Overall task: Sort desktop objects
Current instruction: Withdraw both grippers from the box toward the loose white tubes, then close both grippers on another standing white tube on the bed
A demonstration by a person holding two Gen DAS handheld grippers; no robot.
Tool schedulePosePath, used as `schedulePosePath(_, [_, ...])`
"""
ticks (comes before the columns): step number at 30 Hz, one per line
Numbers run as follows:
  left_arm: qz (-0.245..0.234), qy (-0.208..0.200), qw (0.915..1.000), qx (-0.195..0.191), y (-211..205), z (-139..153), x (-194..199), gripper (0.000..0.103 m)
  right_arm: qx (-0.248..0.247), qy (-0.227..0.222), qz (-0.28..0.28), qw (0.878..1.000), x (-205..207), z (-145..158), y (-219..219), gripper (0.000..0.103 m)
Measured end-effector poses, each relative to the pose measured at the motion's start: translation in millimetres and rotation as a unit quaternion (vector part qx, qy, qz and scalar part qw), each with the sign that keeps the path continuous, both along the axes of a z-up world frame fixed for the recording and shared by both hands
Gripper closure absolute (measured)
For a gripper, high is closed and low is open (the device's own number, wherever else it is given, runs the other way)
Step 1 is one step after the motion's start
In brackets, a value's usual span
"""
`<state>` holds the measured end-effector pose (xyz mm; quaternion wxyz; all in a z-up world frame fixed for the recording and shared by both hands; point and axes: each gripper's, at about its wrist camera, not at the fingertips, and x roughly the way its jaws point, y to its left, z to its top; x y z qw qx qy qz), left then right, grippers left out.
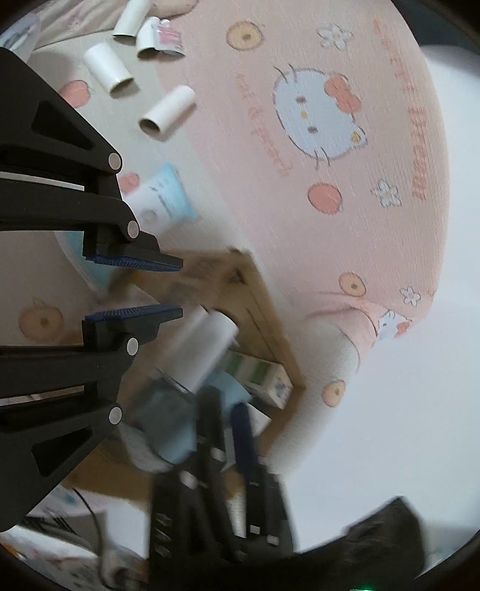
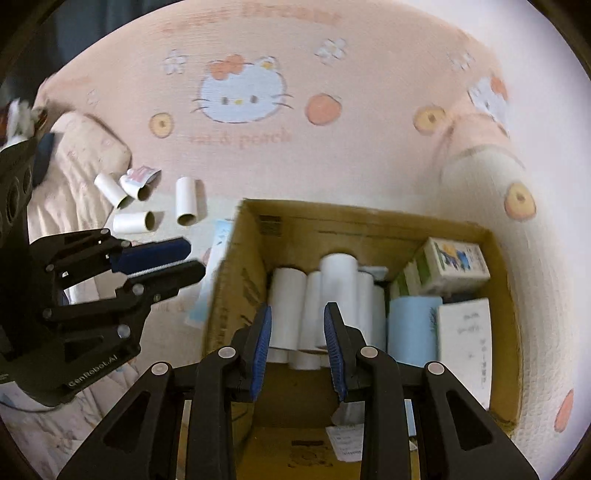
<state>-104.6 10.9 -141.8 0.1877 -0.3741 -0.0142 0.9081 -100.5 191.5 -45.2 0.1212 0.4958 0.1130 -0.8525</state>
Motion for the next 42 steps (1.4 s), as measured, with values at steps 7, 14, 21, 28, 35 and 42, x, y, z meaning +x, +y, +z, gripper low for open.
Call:
schedulePosePath(7, [0.054,-0.036,0.9977,0.020,-47,-46,3,0.082,0.010,0.022,0.056,0.998,6,-3,-51,0.078])
schedulePosePath(14, [0.119,-0.053,0.9914,0.013,-94,-96,-1,0.082,0.039,0.046,0.061,0.996,9,-9,-81,0.078])
schedulePosePath(21, [0.146,-0.150,0.9695,0.127,-116,-134,-36,0.082,0.041,0.073,0.029,0.996,10,-11,-109,0.078])
schedulePosePath(28, [0.150,-0.198,0.9505,0.186,-120,-152,-58,0.079,0.017,0.057,0.032,0.998,-5,-35,-143,0.078])
schedulePosePath(35, [0.221,-0.213,0.9267,0.217,-155,-159,-74,0.071,0.036,0.053,0.047,0.997,-48,-60,-178,0.078])
schedulePosePath(42, [0.273,-0.221,0.9000,0.258,-183,-163,-74,0.066,-0.026,0.016,0.039,0.999,-97,-81,-188,0.078])
